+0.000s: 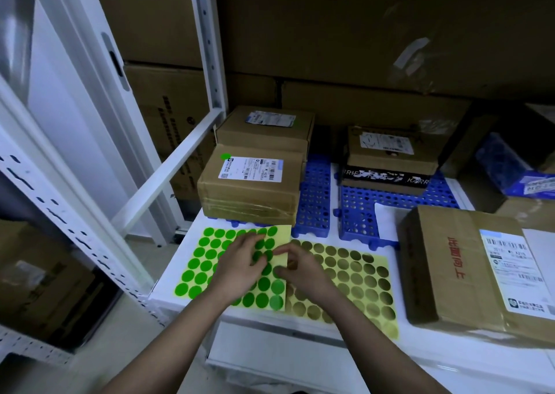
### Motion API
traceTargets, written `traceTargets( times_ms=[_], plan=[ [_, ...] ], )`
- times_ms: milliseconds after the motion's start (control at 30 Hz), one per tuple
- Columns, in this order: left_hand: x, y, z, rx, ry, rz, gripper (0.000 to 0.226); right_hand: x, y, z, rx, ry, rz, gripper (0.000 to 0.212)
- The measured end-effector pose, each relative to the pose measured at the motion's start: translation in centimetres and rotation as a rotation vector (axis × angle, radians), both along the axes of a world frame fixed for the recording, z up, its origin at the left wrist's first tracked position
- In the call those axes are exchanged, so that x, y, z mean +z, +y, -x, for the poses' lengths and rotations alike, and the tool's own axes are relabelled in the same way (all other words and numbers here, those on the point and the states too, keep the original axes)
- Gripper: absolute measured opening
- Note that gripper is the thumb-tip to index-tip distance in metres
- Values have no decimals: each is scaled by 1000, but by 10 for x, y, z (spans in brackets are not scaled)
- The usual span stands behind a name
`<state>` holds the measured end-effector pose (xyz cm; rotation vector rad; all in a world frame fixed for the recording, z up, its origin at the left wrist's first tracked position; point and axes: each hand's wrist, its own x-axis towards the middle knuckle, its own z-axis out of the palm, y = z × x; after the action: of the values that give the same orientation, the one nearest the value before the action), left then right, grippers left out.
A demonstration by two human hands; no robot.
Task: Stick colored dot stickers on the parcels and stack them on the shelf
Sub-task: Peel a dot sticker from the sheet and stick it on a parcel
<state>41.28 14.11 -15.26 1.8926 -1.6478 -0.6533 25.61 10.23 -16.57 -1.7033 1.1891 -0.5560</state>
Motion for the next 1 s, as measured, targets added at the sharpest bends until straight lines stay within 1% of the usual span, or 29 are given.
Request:
traceTargets(
  times_ms=[100,200,333,433,500,567,667,733,833,1000],
  plan=[
    [17,-5,4,-104,-9,108,40,14,-4,11,40,-53,37,31],
    [32,-16,6,-164,37,144,40,31,-7,21,83,-78,73,27],
    [47,-32,2,-212,123,102,44,58,-10,33,188,-47,65,25],
    [55,-40,-1,-244,216,60,49,75,-12,40,272,-1,101,24],
    [61,-42,-2,-223,336,32,47,84,-13,42,299,14,144,24],
    [68,-43,-3,-188,460,5,36,90,-14,42,297,18,197,25],
    [74,-42,-9,-130,621,8,17,92,-16,40,224,-76,229,25],
    [77,-42,-13,-65,718,24,13,91,-17,40,166,-141,221,24],
    [79,-43,-17,28,761,37,17,92,-17,39,137,-195,172,26],
    [82,-42,-18,72,741,80,21,94,-16,38,105,-210,150,27]
  ],
)
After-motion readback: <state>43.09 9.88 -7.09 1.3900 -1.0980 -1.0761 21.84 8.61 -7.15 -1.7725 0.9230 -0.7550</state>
